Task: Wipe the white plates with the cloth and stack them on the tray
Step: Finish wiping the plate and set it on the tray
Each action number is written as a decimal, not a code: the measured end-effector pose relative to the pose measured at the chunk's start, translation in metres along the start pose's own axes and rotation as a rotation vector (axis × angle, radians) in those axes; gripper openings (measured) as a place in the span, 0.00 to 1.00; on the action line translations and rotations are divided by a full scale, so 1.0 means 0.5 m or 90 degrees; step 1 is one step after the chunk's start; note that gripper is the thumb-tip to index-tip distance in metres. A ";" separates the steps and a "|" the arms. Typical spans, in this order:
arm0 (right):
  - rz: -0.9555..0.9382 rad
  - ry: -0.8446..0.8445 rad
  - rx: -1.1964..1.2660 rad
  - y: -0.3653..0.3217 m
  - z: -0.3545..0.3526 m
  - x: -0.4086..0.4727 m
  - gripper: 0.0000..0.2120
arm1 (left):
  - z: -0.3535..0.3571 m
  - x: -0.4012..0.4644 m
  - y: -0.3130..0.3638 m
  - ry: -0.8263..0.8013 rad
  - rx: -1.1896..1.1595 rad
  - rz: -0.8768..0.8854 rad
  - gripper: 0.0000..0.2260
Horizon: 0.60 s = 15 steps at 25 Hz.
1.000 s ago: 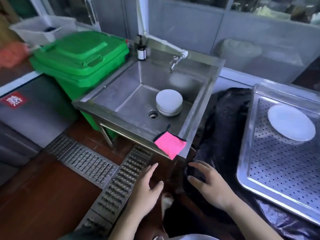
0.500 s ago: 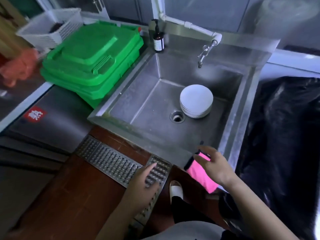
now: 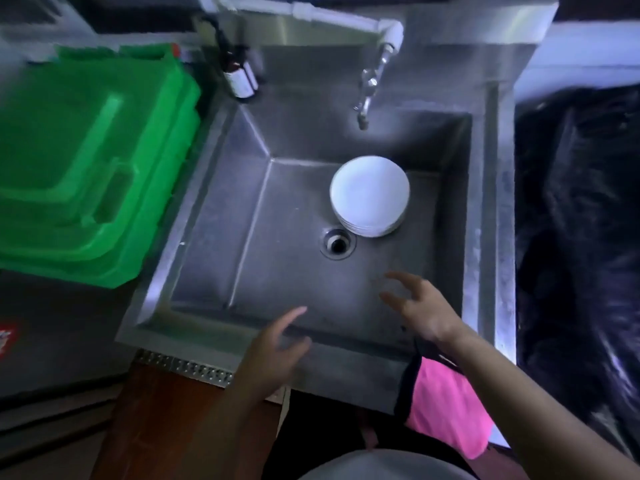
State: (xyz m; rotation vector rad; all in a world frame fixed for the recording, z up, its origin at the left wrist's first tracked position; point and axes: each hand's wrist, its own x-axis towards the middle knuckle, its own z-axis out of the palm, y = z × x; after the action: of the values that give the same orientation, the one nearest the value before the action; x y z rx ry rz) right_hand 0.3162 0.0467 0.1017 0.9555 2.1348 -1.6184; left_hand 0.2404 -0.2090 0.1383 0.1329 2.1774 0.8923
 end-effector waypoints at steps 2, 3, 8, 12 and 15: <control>0.038 0.036 0.013 0.003 -0.019 0.049 0.21 | -0.019 0.104 0.018 -0.030 -0.024 -0.011 0.21; 0.062 0.044 0.024 -0.003 -0.028 0.069 0.21 | -0.028 0.158 0.033 -0.036 -0.025 -0.019 0.21; 0.170 0.132 0.203 -0.058 -0.045 0.260 0.12 | -0.043 0.499 0.127 -0.047 -0.007 -0.020 0.24; 0.264 0.206 0.315 -0.073 -0.049 0.472 0.22 | -0.014 0.686 0.190 -0.018 -0.044 -0.033 0.09; 0.322 0.296 0.402 -0.046 -0.040 0.559 0.29 | 0.012 0.754 0.201 -0.033 -0.084 -0.054 0.04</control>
State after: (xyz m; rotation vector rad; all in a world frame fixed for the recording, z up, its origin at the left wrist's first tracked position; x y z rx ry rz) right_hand 0.0986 0.1534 -0.0410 2.0364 1.3923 -1.9393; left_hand -0.0382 0.0041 -0.0328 -0.0007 2.0538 0.9705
